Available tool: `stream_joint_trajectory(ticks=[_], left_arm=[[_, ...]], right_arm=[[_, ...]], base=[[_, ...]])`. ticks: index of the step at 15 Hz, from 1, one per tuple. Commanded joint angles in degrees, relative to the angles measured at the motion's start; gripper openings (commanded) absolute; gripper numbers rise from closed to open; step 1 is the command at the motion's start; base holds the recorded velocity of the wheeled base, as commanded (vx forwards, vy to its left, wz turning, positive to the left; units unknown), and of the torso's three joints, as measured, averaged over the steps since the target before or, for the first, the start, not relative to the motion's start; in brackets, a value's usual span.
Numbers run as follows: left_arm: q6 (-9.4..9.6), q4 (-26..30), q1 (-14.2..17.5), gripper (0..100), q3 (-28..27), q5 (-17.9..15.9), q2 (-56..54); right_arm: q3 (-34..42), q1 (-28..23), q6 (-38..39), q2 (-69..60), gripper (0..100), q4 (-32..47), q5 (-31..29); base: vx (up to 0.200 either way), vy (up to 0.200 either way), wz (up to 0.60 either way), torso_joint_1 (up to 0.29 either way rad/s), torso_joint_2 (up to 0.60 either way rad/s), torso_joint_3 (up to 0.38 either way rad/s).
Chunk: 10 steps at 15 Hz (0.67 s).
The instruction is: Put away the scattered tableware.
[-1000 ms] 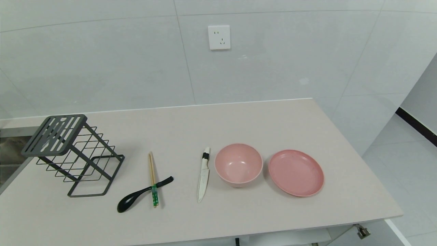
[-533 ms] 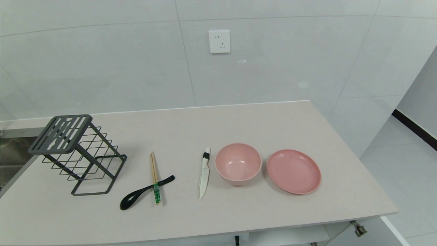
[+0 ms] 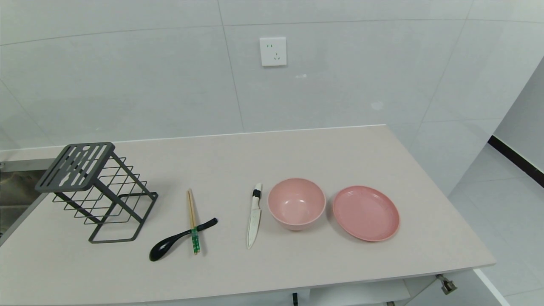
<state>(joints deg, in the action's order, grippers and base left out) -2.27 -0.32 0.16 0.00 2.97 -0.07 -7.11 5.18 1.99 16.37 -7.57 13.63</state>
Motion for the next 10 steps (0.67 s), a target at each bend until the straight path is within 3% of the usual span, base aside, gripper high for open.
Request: stream_joint_trajectory(ticks=[1, 10], left_arm=[[0.07, 0.0, 0.0, 100, 0.0, 0.0, 0.1], [-0.02, 0.0, 0.0, 100, 0.0, 0.0, 0.1]], right_arm=[[-2.1, 3.5, -0.1, 12.9, 100, -0.3, 0.3], [-6.8, 4.7, -4.4, 31.5, 100, -5.9, 2.0]], base=[[0.000, 0.000, 0.00, 0.000, 0.00, 0.000], [0.000, 0.000, 0.00, 0.000, 0.00, 0.000]])
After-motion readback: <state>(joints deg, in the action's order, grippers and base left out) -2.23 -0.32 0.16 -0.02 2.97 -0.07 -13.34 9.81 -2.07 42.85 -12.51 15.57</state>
